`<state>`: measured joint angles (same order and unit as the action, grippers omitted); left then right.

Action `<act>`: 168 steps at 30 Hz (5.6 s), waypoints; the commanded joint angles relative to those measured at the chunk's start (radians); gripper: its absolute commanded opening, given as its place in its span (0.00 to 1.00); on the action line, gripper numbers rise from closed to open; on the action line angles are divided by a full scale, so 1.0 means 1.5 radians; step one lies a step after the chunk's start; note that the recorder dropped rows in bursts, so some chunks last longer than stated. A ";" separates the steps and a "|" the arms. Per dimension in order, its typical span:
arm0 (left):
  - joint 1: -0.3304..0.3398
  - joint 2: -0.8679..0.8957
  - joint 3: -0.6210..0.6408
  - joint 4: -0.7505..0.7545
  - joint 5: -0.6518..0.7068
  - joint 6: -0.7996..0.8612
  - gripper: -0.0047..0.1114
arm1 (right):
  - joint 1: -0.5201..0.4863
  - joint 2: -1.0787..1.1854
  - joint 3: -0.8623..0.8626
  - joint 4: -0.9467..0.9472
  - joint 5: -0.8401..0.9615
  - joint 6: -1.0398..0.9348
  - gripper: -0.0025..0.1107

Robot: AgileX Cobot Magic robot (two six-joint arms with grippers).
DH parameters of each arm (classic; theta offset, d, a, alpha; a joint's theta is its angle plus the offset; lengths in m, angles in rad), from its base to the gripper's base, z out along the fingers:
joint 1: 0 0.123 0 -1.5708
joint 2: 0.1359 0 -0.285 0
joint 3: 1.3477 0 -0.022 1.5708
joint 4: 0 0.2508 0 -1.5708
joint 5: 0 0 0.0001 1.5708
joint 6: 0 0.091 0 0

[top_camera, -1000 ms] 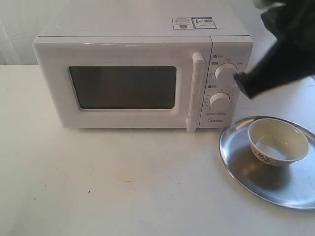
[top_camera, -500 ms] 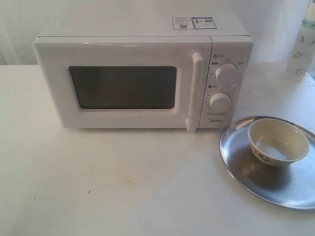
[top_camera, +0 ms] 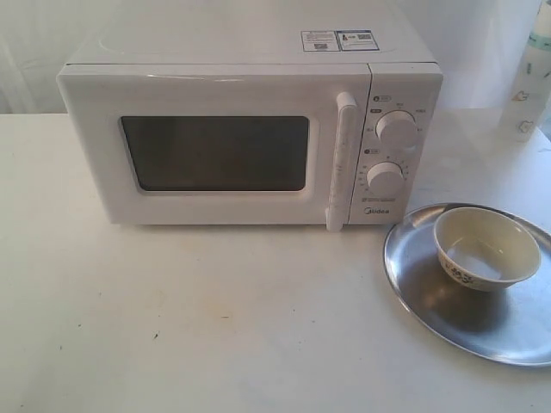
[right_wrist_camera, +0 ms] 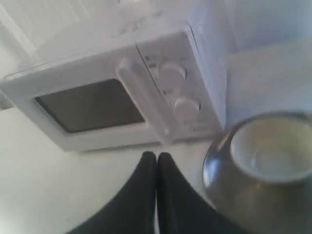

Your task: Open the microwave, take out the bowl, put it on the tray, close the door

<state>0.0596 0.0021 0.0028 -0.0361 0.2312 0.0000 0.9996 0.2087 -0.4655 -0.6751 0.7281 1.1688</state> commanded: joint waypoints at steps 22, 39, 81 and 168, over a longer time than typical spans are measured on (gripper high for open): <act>-0.002 -0.001 -0.002 -0.006 0.001 0.000 0.04 | -0.508 -0.139 0.310 0.555 -0.268 -0.009 0.02; -0.002 -0.001 -0.002 -0.006 0.001 0.000 0.04 | -0.508 -0.139 0.310 0.545 -0.281 -0.687 0.02; -0.002 -0.001 -0.002 -0.006 0.001 0.000 0.04 | -0.554 -0.139 0.310 0.446 -0.271 -0.808 0.02; -0.002 -0.001 -0.002 -0.006 0.001 0.000 0.04 | -0.581 -0.139 0.310 0.440 -0.271 -0.755 0.02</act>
<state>0.0596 0.0021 0.0028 -0.0361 0.2312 0.0000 0.1330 0.0049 -0.0038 -0.0091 0.3293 0.0430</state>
